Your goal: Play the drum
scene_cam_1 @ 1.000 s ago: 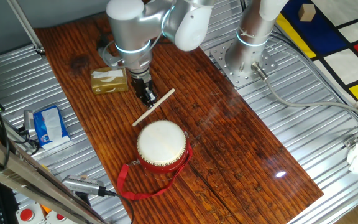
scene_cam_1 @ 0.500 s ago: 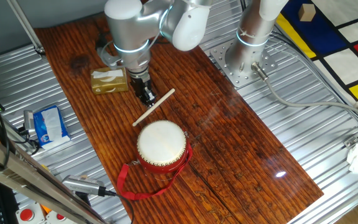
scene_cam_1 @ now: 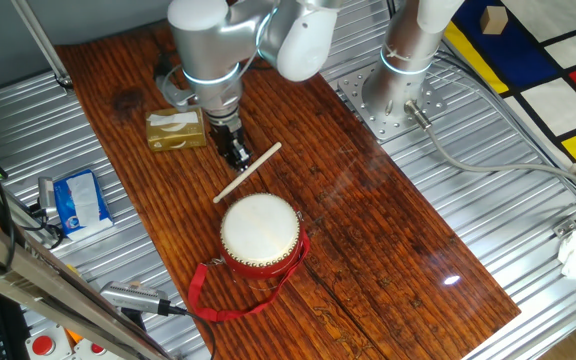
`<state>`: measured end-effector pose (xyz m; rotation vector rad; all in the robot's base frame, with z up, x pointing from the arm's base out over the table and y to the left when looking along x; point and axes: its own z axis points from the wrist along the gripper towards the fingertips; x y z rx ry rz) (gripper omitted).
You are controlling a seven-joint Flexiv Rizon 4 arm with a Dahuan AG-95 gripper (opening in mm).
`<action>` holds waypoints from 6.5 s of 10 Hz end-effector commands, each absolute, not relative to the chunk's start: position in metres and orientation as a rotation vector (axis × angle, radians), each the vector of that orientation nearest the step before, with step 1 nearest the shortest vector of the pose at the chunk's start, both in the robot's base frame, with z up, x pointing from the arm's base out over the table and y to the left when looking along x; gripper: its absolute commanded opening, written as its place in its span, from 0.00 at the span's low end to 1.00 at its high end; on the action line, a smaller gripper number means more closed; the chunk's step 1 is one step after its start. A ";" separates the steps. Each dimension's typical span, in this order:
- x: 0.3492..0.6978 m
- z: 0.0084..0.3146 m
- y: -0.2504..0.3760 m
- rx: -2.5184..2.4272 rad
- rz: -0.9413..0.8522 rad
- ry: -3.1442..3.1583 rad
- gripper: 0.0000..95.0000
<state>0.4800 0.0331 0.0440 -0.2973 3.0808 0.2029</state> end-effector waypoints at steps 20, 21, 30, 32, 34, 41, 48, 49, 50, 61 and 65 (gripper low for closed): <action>0.465 0.046 0.029 -0.331 0.258 3.183 0.00; 0.459 0.044 0.029 -0.361 0.267 3.177 0.20; 0.424 0.031 0.028 -0.549 0.244 3.120 0.20; 0.422 0.028 0.028 -0.559 0.245 3.106 0.20; 0.421 0.026 0.026 -0.552 0.241 3.103 0.20; 0.415 0.007 0.025 -0.515 0.227 3.087 0.20; 0.420 0.027 0.020 -0.475 0.198 3.085 0.00; 0.421 0.032 0.019 -0.473 0.202 3.086 0.00; 0.423 0.040 0.017 -0.481 0.202 3.089 0.00; 0.448 0.112 0.027 -0.595 0.174 3.143 0.00; 0.460 0.135 0.043 -0.675 0.113 3.155 0.00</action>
